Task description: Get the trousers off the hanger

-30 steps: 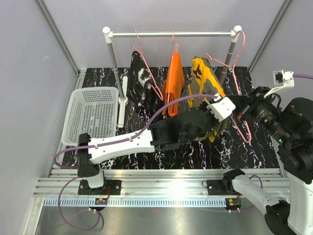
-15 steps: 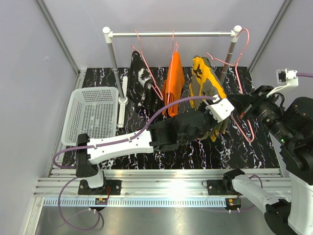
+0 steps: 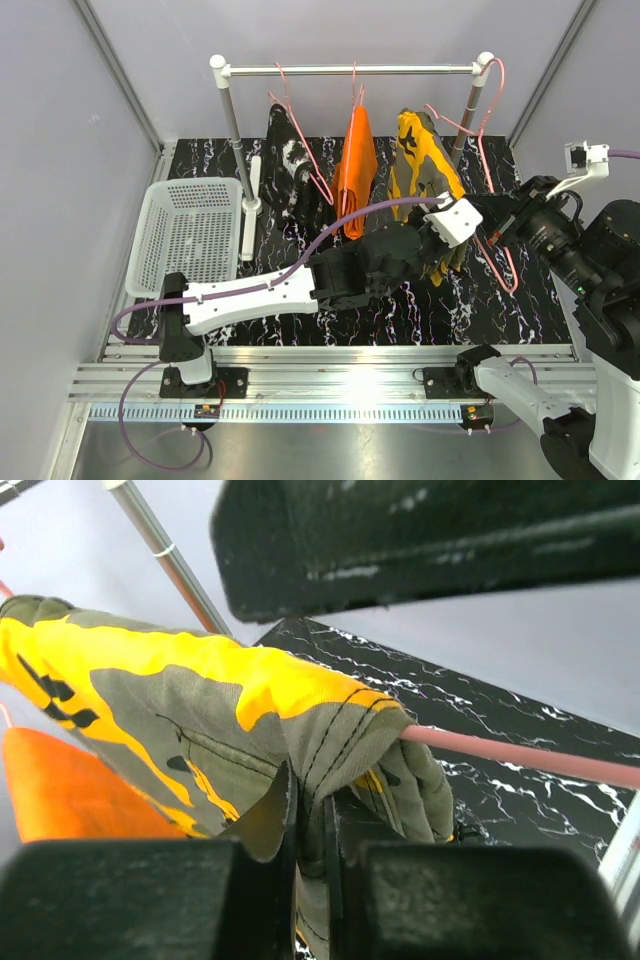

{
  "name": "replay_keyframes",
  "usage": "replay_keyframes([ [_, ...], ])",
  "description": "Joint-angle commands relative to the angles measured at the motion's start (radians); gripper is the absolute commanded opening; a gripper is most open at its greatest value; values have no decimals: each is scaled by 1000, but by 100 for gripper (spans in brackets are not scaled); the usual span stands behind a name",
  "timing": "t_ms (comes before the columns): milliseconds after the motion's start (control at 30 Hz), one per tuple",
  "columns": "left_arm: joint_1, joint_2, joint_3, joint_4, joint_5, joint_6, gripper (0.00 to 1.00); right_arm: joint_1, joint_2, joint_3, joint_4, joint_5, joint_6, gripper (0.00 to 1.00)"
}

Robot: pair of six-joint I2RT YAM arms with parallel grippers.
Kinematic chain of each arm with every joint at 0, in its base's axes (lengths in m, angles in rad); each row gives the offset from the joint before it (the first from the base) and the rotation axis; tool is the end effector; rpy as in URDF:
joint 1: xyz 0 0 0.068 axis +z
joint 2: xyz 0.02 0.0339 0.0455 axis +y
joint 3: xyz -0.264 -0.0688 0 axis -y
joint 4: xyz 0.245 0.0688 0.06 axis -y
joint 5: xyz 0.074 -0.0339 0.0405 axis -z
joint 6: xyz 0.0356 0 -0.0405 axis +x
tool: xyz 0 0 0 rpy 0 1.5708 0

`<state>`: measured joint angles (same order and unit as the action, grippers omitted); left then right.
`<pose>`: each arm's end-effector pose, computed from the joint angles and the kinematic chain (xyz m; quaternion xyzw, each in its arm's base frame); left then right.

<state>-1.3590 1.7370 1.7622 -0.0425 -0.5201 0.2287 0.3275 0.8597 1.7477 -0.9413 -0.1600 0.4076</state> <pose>0.1039 -0.3990 0.4382 0.3651 0.6117 -0.2079 0.6703 0.0595 0.0262 0.5356 -0.0260 0.7250 0.3006 0.6192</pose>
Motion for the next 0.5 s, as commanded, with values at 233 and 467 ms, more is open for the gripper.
replay_keyframes([
  [233, 6, -39, 72, 332, -199, 72, 0, -1, -106, -171, 269, 36, 11, 0],
  [467, 9, -44, 163, 424, -245, 182, 0, 1, -157, -393, 254, 131, 22, 0],
])
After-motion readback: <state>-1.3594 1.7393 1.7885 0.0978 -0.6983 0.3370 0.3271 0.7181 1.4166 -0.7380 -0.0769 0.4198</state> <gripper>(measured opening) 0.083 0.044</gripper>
